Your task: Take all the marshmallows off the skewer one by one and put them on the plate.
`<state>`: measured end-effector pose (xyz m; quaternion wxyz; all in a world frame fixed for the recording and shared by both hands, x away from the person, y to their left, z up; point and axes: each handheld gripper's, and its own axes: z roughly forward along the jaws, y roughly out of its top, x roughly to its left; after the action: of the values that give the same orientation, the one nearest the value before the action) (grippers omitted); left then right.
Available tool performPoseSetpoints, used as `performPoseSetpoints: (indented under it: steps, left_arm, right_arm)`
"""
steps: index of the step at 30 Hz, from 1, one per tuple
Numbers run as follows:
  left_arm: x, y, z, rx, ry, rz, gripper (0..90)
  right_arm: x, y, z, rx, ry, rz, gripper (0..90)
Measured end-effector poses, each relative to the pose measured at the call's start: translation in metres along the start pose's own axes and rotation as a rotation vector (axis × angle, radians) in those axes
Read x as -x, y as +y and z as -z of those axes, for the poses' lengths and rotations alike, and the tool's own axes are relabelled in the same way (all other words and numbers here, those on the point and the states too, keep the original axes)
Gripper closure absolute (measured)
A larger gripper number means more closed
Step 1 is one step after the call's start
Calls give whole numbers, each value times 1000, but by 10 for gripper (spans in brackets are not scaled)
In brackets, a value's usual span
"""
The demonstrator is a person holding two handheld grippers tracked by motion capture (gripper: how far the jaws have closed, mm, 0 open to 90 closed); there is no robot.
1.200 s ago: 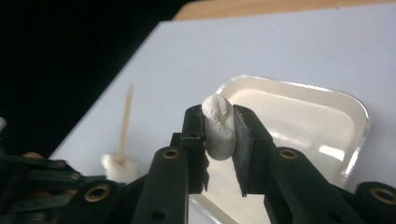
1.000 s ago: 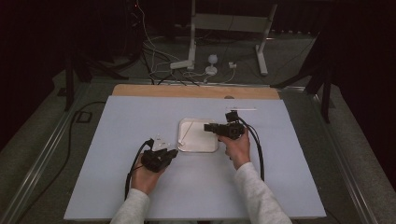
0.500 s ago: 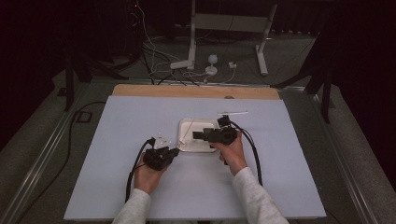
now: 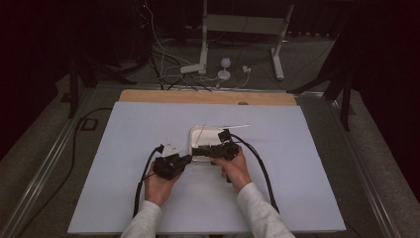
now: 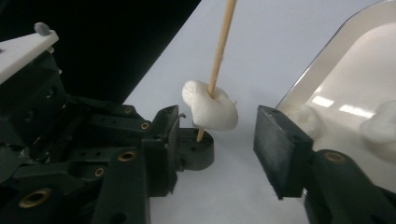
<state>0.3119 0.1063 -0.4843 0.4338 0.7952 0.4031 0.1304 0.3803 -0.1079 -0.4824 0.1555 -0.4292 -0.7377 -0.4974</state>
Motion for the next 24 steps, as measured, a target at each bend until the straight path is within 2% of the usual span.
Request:
performPoseSetpoints:
  steps: [3, 6, 7, 8, 9, 12, 14, 17, 20, 24]
  left_arm:
    - [1, 0, 0, 6, -9, 0, 900]
    - [2, 0, 0, 7, -13, -7, 900]
    - [2, 0, 0, 4, -15, -10, 900]
    - [3, -1, -1, -6, -15, -17, 900]
    - [3, -2, -1, -11, -18, -26, 900]
    - [5, -1, -1, -8, -25, -40, 900]
    - [7, -2, -2, -16, -23, -54, 900]
    - [8, -4, -2, -25, -26, -75, 900]
    - [9, -3, -1, -21, -27, -83, 900]
    - [8, -6, -1, -39, -15, -95, 900]
  right_arm:
    - [2, -1, -3, -8, 38, -29, 661]
    - [2, -1, -3, -5, 44, -42, 735]
    - [1, 0, -1, 8, 34, -36, 747]
    - [1, 2, 4, 43, 26, -44, 767]
    - [2, 4, 8, 67, 20, -47, 774]
    - [2, 7, 16, 86, 10, -45, 778]
    - [1, 10, 24, 105, -8, -22, 781]
    - [3, 12, 31, 141, -17, -34, 782]
    - [4, 15, 35, 140, -21, -30, 777]
    - [4, 17, 36, 152, -35, -20, 778]
